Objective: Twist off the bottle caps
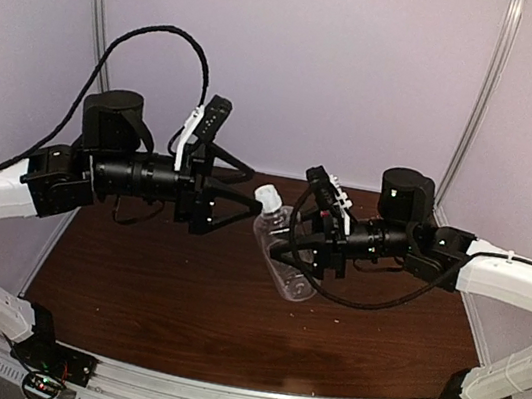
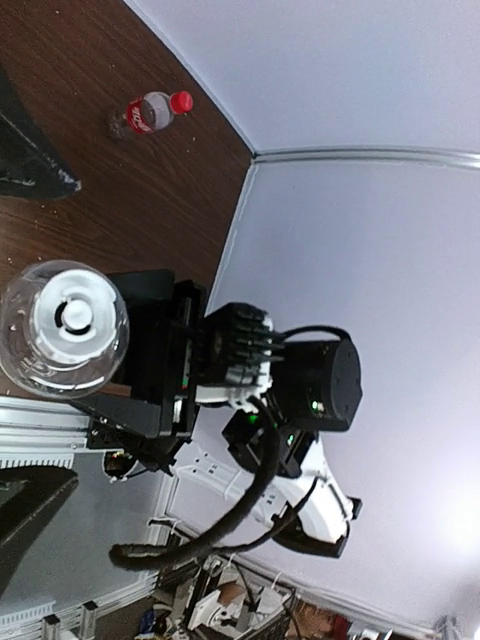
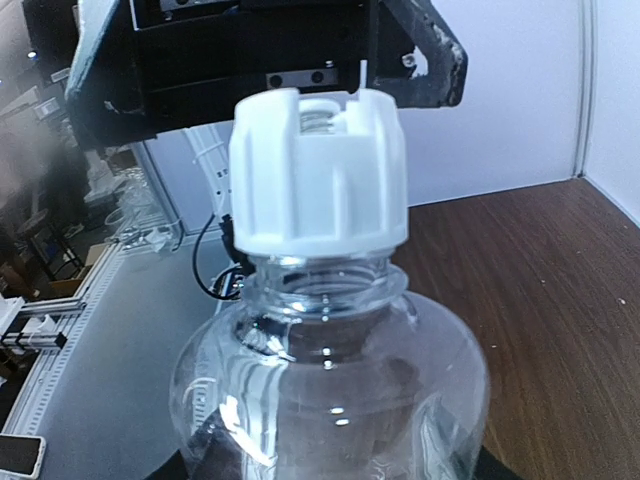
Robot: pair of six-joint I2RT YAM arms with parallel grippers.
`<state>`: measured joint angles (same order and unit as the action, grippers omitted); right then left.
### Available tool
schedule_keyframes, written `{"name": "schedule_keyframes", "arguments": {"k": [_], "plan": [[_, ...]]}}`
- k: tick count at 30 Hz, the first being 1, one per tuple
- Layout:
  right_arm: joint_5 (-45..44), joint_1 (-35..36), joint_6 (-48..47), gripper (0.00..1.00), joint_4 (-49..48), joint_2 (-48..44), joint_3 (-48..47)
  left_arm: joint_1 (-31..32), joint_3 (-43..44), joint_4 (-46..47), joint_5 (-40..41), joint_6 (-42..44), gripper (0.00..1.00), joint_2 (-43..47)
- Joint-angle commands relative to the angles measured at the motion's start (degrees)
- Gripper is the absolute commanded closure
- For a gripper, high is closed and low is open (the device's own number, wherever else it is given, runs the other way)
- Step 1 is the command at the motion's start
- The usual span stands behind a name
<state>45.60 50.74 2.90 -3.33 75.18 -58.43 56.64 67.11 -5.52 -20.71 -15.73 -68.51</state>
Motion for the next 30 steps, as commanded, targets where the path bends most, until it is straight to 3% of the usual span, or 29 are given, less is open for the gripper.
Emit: {"name": "schedule_keyframes", "arguments": {"k": [1, 7, 13, 22, 30], "plan": [[12.77, -0.29, 0.05, 0.47, -1.15, 1.10, -0.93, -1.10, -0.93, 4.01, -13.84, 6.07, 0.07, 0.98], [22.52, -0.21, 3.71, 0.47, -5.07, 3.58, -1.76, -2.76, -0.40, 9.35, -23.06, 5.58, 0.15, -1.16], [26.06, -0.23, 6.68, 0.47, -8.72, 4.67, -1.95, -3.47, 1.60, 10.67, -28.93, 4.73, 0.26, -5.45], [27.48, -0.29, 9.12, 0.47, -11.40, 5.46, -1.86, -3.52, 0.44, 13.92, -31.81, 3.31, 0.32, -6.89], [27.37, -0.29, 9.32, 0.48, -11.70, 5.86, -2.12, -3.57, 0.12, 14.97, -33.22, 2.50, 0.49, -7.92]]}}
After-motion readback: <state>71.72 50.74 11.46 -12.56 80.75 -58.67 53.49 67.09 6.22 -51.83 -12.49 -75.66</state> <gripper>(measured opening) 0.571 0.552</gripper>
